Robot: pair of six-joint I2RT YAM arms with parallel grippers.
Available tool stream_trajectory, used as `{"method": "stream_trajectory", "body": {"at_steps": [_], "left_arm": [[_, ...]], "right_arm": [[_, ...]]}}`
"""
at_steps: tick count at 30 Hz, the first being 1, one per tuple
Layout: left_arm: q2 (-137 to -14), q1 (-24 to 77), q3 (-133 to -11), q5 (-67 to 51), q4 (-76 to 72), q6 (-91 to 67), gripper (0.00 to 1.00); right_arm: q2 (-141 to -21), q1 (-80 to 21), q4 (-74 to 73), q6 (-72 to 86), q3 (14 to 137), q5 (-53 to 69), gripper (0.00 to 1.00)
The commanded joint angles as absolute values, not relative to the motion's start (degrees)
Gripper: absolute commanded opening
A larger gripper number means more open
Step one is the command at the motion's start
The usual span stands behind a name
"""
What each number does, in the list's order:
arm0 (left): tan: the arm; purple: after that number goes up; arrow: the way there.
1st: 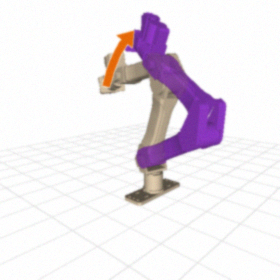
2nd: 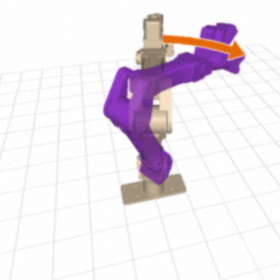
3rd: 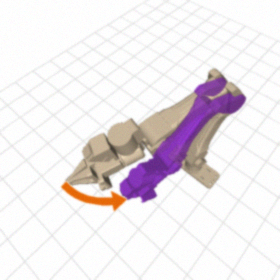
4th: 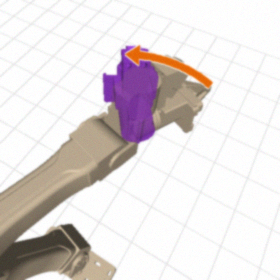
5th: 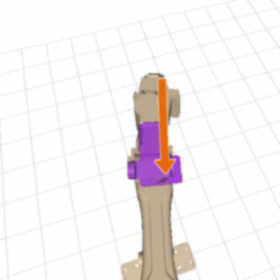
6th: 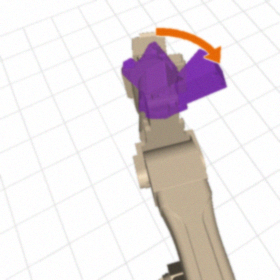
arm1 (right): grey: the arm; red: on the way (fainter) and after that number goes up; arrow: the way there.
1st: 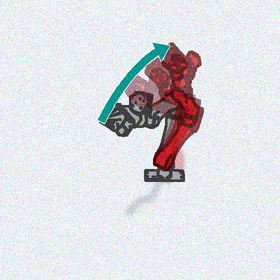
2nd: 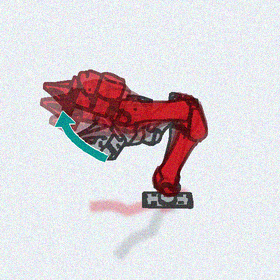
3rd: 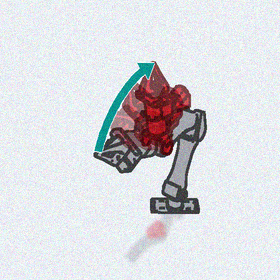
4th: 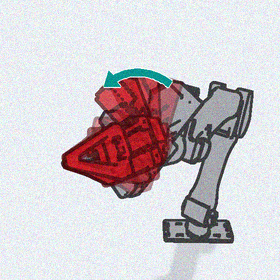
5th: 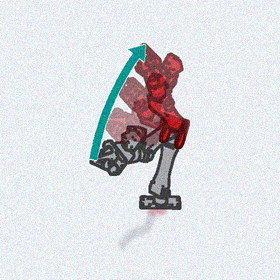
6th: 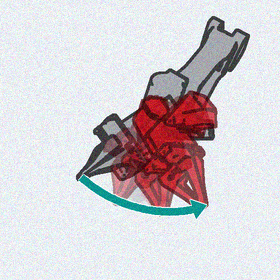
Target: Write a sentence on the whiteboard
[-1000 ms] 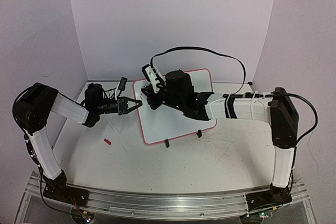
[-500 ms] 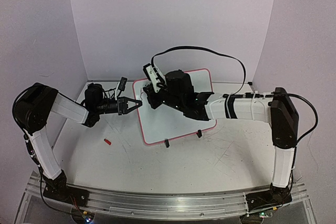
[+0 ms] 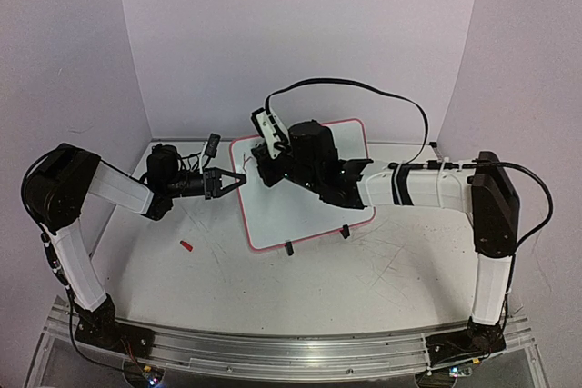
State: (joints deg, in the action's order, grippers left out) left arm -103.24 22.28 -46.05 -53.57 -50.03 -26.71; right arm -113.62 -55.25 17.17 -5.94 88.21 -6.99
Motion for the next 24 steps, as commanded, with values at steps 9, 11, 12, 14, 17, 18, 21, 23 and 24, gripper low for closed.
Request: {"method": "stream_trajectory", "body": {"at_steps": [9,11,12,14,17,18,21,23,24], "left_arm": [[-101.17,21.98,-47.57,-53.4,-50.35,-23.12,0.0],[-101.12,22.0,-47.64,-53.46,-50.34,-23.14,0.0],[-101.1,21.98,-47.64,-53.49,-50.29,-23.19,0.0],[-100.99,21.97,-47.58,-53.46,-50.23,-23.12,0.0],[-101.12,21.99,-47.68,-53.48,-50.19,-23.12,0.0],[-101.15,21.98,-47.71,-53.51,-50.19,-23.12,0.0],[-101.27,21.98,-47.83,-53.48,-50.2,-23.08,0.0],[-101.36,21.96,-47.87,-53.42,-50.13,-23.05,0.0],[-101.46,21.95,-47.87,-53.42,-50.15,-23.03,0.0]], "right_arm": [[-107.53,-53.97,22.19,-4.15,85.0,-2.75,0.0],[-108.35,-53.51,21.94,-3.73,85.85,-2.46,0.0],[-108.63,-53.22,21.82,-3.55,86.1,-2.34,0.0],[-109.26,-53.08,21.5,-3.52,86.97,-1.88,0.0],[-110.01,-53.08,21.03,-3.69,87.81,-0.49,0.0],[-110.0,-53.08,21.01,-3.69,87.48,-0.48,0.0],[-109.4,-53.11,21.01,-3.52,85.91,-0.62,0.0],[-108.8,-53.13,20.97,-3.67,85.41,-0.79,0.0],[-108.57,-53.15,20.97,-3.81,85.44,-0.81,0.0]]}}
